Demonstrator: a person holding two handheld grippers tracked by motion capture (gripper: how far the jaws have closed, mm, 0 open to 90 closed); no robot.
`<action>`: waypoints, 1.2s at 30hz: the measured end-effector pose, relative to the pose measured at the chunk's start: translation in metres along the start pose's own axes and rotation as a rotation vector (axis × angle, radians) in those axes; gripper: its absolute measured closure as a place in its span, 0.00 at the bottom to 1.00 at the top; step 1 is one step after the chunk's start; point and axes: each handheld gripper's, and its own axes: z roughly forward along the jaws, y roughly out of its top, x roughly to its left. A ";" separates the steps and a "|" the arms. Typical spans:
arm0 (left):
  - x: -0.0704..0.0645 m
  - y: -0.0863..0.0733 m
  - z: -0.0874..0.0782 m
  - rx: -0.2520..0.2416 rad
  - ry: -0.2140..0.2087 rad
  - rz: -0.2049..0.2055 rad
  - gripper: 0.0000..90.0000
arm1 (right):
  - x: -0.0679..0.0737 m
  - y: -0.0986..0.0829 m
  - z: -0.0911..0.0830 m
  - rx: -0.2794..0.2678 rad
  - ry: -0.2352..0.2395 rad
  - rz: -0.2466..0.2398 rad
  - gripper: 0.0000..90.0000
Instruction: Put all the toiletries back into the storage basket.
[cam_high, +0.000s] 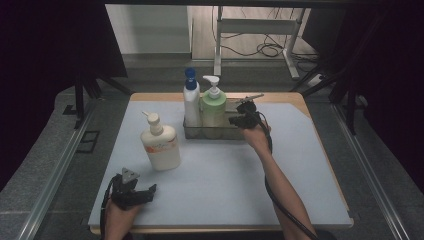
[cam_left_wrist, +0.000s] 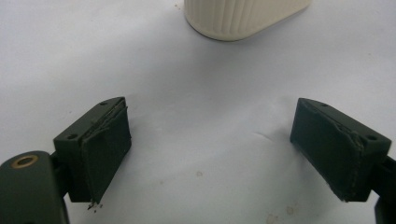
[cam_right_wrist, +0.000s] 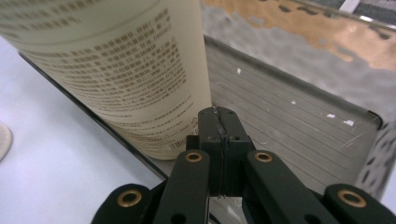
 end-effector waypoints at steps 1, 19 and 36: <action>0.000 0.000 0.000 0.000 0.000 0.000 0.13 | 0.001 0.000 0.002 0.005 0.000 -0.001 1.00; 0.000 0.000 0.000 -0.003 0.000 -0.004 0.13 | 0.007 0.003 0.021 0.046 -0.002 0.021 1.00; 0.000 0.000 0.000 -0.002 0.000 -0.004 0.13 | 0.014 0.005 0.022 0.044 -0.004 0.012 1.00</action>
